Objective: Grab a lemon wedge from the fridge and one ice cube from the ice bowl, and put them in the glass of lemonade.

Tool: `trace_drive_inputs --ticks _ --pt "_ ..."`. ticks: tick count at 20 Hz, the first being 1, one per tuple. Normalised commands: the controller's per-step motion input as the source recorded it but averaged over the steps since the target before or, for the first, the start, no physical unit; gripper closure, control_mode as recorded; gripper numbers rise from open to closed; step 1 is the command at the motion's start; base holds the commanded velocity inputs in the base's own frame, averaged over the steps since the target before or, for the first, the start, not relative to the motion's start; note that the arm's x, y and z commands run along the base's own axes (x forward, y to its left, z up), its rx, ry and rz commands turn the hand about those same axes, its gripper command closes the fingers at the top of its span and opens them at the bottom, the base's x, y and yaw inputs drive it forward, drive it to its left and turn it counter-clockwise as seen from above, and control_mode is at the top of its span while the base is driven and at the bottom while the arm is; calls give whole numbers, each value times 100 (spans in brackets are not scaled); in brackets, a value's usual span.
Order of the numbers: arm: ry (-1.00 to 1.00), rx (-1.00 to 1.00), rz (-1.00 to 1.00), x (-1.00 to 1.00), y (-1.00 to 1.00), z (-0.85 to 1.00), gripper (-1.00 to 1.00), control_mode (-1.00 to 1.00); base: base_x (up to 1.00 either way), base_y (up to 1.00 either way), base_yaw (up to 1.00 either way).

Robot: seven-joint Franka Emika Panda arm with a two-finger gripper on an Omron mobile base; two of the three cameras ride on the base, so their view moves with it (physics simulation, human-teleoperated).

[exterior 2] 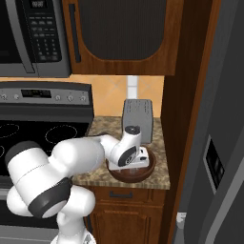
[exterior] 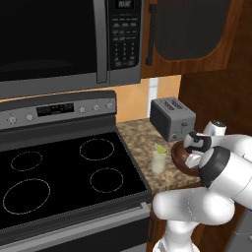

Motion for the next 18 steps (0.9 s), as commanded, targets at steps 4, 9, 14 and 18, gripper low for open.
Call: trace_drive_inputs --ticks 4,9,14,18 --pt "0 0 0 0 0 -11 -100 -100 0 0 0" --pt "0 0 0 0 2 -13 100 -100 0 0 0" --pt "0 2 0 0 0 -18 100 -100 0 0 0" --pt "0 5 0 0 0 -28 100 -100 0 0 0"
